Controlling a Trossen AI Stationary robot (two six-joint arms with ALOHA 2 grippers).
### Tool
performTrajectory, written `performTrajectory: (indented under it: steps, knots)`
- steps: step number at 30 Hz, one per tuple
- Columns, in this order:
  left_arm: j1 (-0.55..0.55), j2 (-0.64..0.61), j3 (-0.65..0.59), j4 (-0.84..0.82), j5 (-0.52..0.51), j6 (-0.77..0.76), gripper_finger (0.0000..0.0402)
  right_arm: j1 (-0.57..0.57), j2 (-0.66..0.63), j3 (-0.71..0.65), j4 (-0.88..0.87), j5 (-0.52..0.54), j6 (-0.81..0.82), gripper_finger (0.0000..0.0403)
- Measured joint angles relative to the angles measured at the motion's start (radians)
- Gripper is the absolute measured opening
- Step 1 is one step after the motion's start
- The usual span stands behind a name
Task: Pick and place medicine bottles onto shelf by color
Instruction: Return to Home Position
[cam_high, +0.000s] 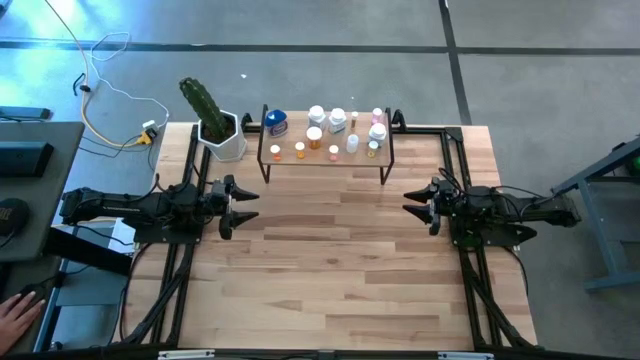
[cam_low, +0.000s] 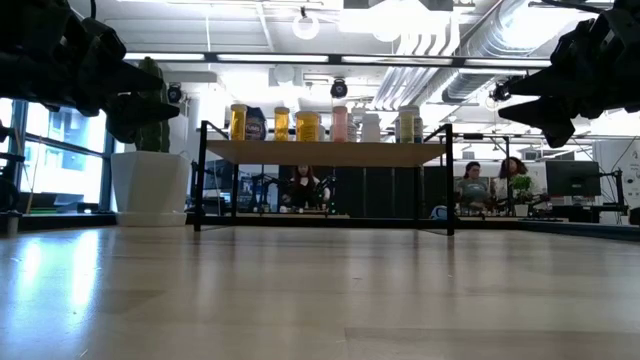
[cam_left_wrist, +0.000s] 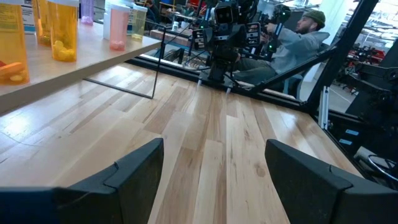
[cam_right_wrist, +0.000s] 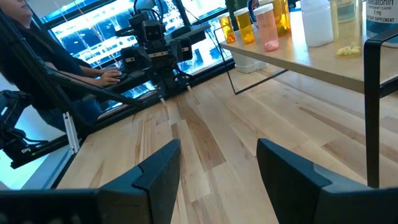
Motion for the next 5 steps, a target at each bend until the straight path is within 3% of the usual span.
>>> performTrajectory:
  steps: [5]
  knots:
    - [0.000,0.000,0.000,0.000,0.000,0.000,0.0269,0.000,0.000,0.000,0.000,0.000,0.000,0.0202]
